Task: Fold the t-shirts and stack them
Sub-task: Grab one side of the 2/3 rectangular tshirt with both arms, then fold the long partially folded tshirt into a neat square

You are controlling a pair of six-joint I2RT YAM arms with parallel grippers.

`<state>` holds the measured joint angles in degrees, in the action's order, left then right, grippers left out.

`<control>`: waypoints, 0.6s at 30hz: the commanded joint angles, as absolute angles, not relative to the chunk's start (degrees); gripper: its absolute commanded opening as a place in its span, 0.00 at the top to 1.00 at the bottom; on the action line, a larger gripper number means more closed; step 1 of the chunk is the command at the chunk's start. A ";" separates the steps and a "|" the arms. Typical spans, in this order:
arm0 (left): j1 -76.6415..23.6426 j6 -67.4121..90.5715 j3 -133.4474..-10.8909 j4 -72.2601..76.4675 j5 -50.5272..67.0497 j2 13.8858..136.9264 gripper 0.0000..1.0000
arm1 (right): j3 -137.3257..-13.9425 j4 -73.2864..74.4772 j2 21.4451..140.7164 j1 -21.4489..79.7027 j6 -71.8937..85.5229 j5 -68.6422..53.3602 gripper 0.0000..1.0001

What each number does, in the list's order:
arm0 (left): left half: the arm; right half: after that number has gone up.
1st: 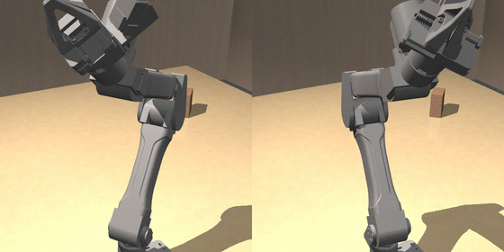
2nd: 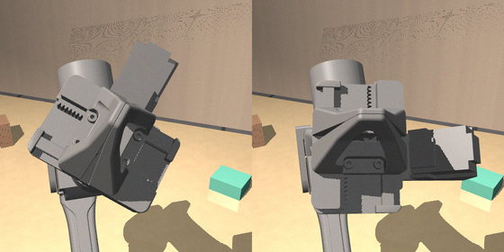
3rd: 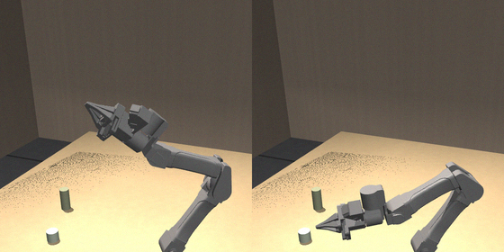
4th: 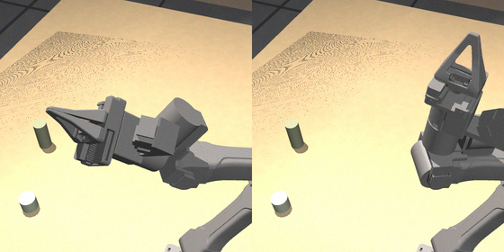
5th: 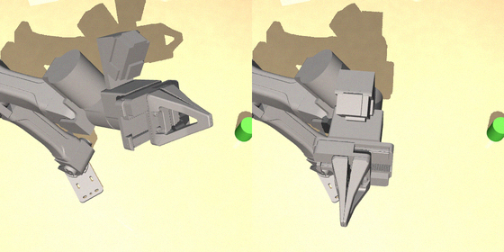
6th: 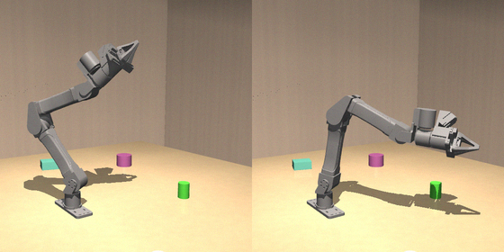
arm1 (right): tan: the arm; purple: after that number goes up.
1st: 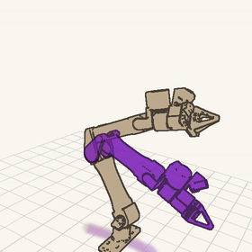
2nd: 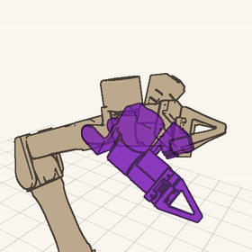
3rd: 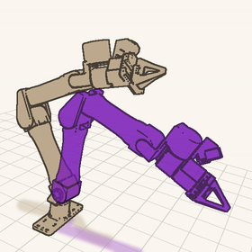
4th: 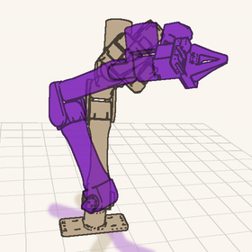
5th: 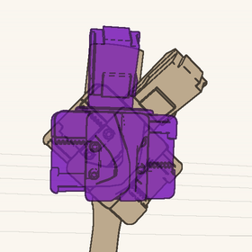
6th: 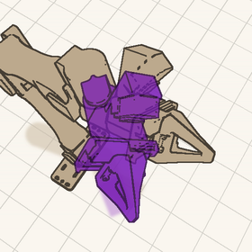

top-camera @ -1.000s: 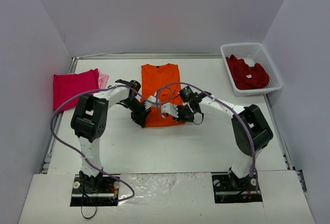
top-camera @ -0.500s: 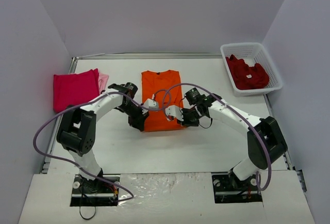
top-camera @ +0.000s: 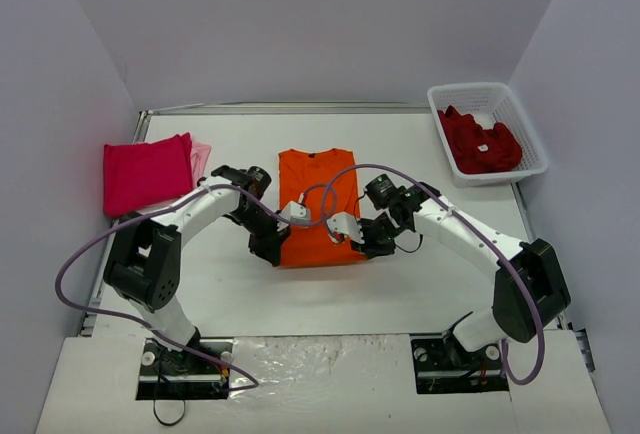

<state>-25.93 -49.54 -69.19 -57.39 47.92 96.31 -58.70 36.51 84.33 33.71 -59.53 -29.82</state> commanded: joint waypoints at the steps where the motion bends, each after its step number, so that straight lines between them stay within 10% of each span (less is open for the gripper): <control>1: -26.54 -55.10 -71.28 -66.60 49.48 93.43 0.98 | -59.24 44.55 81.83 33.66 -60.20 -29.88 1.00; 18: -32.17 -61.96 -73.74 -78.39 50.36 90.35 0.98 | -65.12 57.56 81.74 34.01 -63.72 -35.33 1.00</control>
